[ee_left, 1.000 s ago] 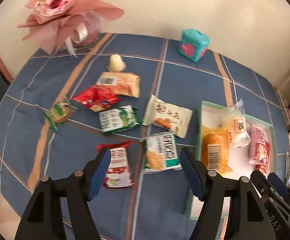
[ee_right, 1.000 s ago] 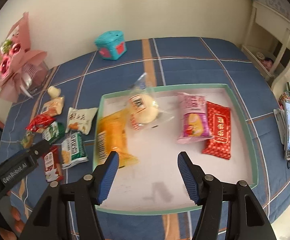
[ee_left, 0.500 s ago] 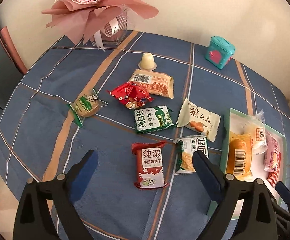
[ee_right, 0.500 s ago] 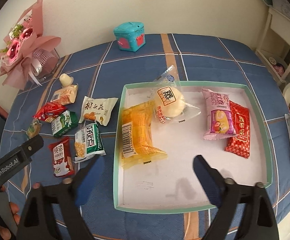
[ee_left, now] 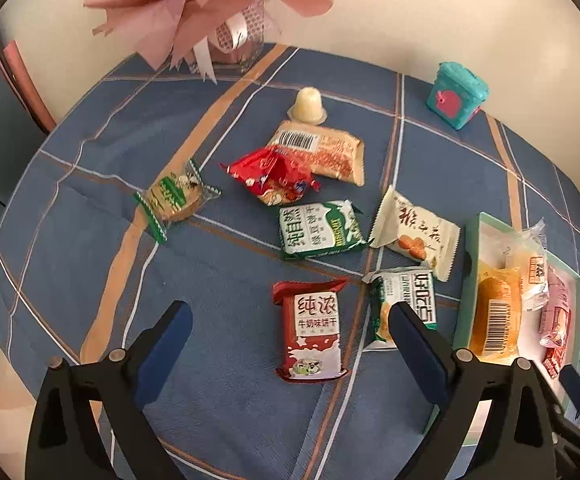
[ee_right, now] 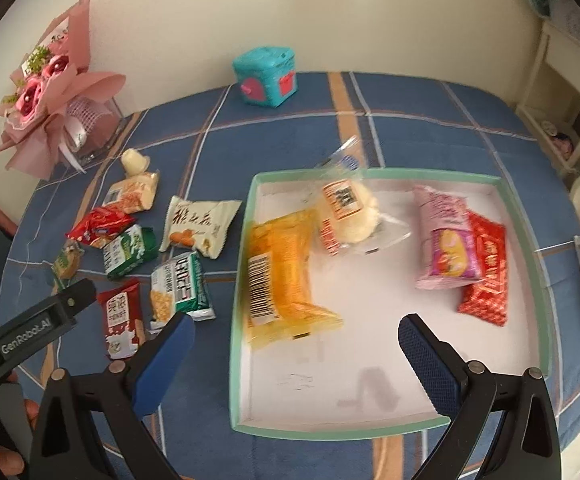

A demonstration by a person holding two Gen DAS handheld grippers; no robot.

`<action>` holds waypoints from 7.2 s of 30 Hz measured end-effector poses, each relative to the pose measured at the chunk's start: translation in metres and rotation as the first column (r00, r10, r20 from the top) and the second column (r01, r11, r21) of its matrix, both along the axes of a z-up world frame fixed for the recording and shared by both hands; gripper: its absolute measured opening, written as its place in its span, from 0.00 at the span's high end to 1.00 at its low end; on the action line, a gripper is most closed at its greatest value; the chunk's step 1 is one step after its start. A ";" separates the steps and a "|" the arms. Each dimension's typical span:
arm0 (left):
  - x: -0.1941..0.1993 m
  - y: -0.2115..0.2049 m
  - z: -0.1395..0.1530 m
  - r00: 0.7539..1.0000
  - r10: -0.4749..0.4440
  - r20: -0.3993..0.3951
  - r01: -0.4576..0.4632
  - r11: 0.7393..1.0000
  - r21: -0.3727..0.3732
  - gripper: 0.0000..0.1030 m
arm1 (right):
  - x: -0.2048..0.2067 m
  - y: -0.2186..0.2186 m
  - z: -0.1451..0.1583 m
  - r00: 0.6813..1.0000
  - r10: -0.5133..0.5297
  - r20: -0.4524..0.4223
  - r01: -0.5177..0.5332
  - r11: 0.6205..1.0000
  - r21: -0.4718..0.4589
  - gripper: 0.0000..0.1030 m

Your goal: Organize snacks

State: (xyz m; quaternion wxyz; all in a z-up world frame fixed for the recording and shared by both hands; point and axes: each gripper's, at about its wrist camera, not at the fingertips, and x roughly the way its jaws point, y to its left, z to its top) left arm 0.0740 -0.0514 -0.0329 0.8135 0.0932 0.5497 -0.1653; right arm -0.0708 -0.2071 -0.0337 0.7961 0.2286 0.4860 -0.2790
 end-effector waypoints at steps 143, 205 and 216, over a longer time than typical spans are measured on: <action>0.033 0.029 0.001 0.995 0.052 -0.080 -0.063 0.989 -0.137 0.60 | 0.086 0.065 -0.019 0.962 0.272 -0.035 -0.267 0.958 0.101 0.50; -0.133 -0.128 0.027 0.899 -0.437 -0.035 0.430 0.894 -0.129 0.60 | -0.085 -0.088 0.003 0.985 -0.125 -0.116 0.130 0.991 0.031 0.49; -0.150 -0.147 -0.002 0.860 -0.499 -0.107 0.494 0.867 -0.064 0.60 | -0.088 -0.096 -0.032 0.970 -0.127 -0.206 0.147 0.985 0.085 0.49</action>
